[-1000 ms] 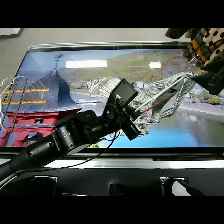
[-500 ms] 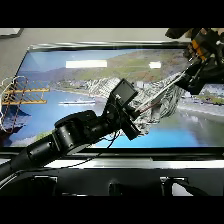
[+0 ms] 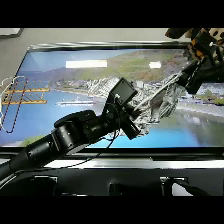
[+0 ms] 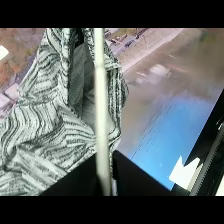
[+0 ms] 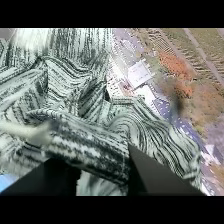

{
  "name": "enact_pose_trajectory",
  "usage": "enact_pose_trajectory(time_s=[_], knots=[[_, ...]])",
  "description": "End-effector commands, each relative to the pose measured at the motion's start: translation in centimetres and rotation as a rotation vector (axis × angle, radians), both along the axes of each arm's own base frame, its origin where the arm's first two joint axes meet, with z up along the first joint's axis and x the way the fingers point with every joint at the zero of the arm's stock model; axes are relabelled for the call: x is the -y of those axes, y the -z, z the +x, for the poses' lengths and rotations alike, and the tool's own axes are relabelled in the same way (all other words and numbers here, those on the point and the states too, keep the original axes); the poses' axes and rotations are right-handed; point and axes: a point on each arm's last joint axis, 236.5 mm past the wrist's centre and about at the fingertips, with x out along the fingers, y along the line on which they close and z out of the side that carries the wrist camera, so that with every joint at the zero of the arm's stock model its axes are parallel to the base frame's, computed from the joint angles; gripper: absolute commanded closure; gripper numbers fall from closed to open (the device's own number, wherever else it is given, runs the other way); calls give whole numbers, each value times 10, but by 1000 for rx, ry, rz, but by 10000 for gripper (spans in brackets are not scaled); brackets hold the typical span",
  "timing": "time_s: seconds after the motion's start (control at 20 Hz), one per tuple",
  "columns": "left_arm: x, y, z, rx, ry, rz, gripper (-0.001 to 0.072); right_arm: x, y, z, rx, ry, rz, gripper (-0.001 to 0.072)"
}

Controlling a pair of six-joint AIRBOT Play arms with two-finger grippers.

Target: Fold the clothes and pants, and hang the long-sleeved shirts on hangers.

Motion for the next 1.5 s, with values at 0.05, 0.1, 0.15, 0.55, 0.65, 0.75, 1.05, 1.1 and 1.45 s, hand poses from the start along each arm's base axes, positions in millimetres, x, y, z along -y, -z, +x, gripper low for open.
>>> enact_pose_trajectory(time_s=[0.05, 0.1, 0.15, 0.55, 0.65, 0.75, 1.05, 1.1, 1.45], knots=[[-2, 2, 0, -45, -23, -16, 295, 5, -8, -8, 23, 4, -43, 676], [-3, 2, 2, -71, -40, -30, 220, 7, -10, -11, 26, 8, -61, 677], [-6, 4, 4, -105, -63, -40, 199, 9, -12, -13, 31, 10, -73, 677], [-104, 42, 51, -353, -387, 87, 107, 12, -21, -29, 39, 12, -115, 677], [-130, 28, 68, -352, -455, 51, 107, 11, -22, -29, 41, 12, -115, 677], [-158, 25, 83, -406, -561, -2, 102, 11, -22, -29, 41, 11, -112, 677], [-105, 122, 68, -775, -574, -225, 93, 13, -25, -24, 40, 66, -83, 676], [-85, 129, 69, -782, -554, -274, 93, 13, -25, -24, 39, 66, -83, 676], [33, 153, 69, -760, -415, -354, 95, 21, -22, -22, 25, 108, -95, 675]])
